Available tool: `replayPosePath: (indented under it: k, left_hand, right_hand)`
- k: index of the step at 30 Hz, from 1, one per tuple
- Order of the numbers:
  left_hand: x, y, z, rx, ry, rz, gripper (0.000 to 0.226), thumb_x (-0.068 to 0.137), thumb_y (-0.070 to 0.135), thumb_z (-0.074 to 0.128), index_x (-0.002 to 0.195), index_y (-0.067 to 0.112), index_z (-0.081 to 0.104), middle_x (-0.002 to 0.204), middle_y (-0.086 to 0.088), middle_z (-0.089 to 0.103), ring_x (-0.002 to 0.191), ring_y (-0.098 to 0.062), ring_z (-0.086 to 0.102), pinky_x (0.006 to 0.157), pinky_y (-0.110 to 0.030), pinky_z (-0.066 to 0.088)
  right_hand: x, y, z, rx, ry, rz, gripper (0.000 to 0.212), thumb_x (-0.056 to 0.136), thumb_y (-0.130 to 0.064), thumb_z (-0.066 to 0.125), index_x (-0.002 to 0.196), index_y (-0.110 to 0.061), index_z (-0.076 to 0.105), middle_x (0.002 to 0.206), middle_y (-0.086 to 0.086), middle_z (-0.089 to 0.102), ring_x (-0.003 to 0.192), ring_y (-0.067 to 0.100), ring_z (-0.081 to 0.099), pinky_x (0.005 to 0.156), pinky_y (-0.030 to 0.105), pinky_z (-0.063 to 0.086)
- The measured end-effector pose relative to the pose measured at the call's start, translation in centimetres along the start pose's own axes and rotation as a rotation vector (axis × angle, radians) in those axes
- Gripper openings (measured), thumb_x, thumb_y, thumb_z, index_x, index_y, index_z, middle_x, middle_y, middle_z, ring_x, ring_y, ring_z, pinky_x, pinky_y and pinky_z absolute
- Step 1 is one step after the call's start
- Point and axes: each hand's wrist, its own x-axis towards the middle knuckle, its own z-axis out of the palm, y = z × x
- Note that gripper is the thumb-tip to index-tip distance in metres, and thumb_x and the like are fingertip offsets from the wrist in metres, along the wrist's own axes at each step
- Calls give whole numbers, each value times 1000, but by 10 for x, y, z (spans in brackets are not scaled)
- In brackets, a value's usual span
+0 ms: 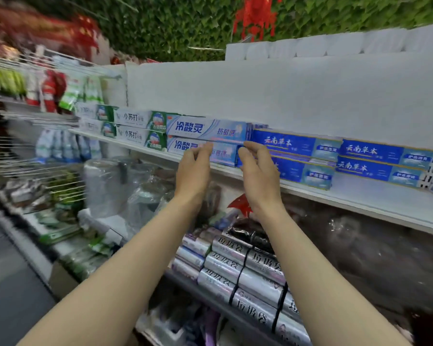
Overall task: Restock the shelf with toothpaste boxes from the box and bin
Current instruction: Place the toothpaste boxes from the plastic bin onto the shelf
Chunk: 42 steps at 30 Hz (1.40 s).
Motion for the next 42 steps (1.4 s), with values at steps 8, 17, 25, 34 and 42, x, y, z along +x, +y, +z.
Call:
replayPosePath:
  k: [8, 17, 25, 34, 42]
  left_hand:
    - [23, -76, -90, 31, 139, -235, 39, 85, 62, 53, 105, 30, 61, 109, 7, 64, 102, -15, 61, 96, -48, 53]
    - [56, -189, -202, 74, 193, -482, 33, 79, 62, 51, 91, 32, 55, 102, 10, 58, 99, -16, 58, 97, -49, 52]
    - [55, -313, -274, 175, 230, -693, 23, 92, 59, 51, 93, 37, 52, 102, 16, 55, 109, -19, 56, 101, -49, 48]
    - [-50, -470, -320, 208, 447, -992, 19, 95, 46, 56, 87, 28, 54, 88, 5, 59, 95, -21, 59, 96, -42, 48]
    - [-205, -641, -355, 315, 553, -1244, 28, 96, 42, 54, 83, 20, 63, 84, -10, 68, 82, -27, 62, 78, -40, 50]
  right_hand:
    - [-25, 48, 108, 45, -345, 268, 34, 75, -59, 49, 89, -35, 67, 111, -9, 69, 111, 16, 62, 105, 46, 47]
    - [-62, 131, 247, -28, -505, 536, 69, 66, -67, 46, 99, -10, 68, 110, 12, 71, 108, 33, 63, 102, 57, 47]
    - [-130, 213, 325, -101, -614, 767, 40, 84, -57, 52, 101, -25, 68, 123, 5, 66, 114, 26, 61, 105, 51, 46]
    - [-253, 352, 361, -302, -831, 897, 26, 93, -42, 52, 90, -23, 69, 108, 5, 72, 105, 26, 64, 96, 39, 49]
    - [-405, 492, 351, -448, -1053, 1172, 35, 93, -41, 52, 74, -13, 63, 73, 5, 64, 72, 22, 59, 75, 29, 48]
